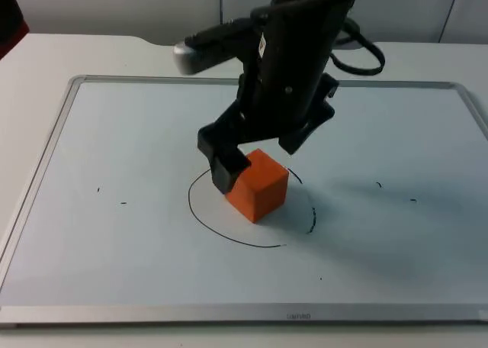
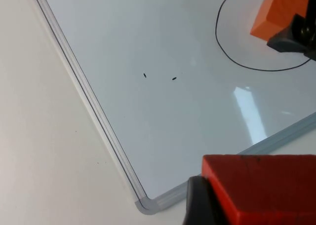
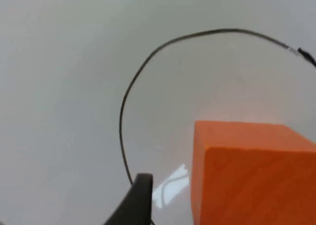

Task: Pick up one cube with the left hand and another cube with the right hand. First place the cube in the right hand at the target position, then stack the cube in the left hand on top.

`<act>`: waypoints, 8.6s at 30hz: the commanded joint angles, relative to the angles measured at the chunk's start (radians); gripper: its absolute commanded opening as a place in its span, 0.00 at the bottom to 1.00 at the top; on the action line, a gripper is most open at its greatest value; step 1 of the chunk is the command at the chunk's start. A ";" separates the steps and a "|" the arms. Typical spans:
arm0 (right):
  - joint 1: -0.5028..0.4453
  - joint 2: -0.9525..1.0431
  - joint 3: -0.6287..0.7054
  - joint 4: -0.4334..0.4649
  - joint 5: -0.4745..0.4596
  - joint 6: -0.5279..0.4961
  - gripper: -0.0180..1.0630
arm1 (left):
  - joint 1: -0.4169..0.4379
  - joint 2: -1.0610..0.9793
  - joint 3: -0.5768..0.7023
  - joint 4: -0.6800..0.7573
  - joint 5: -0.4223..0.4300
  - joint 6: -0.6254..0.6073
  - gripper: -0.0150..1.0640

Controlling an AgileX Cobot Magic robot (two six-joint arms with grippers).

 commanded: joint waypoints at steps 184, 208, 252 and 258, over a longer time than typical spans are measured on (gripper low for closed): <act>0.005 -1.853 1.096 0.080 -0.042 -0.122 0.88 | -0.449 -0.966 0.596 0.110 -0.201 -0.084 0.80; 0.005 -1.960 1.104 0.047 -0.001 -0.117 0.88 | -0.449 -1.131 0.652 0.173 -0.053 -0.096 0.80; 0.005 -2.168 1.132 -0.022 0.174 0.070 0.88 | -0.449 -1.131 0.652 0.151 -0.056 -0.062 0.99; 0.005 -2.168 1.135 -0.031 0.174 0.080 0.88 | -0.449 -1.131 0.652 0.149 -0.056 -0.062 0.99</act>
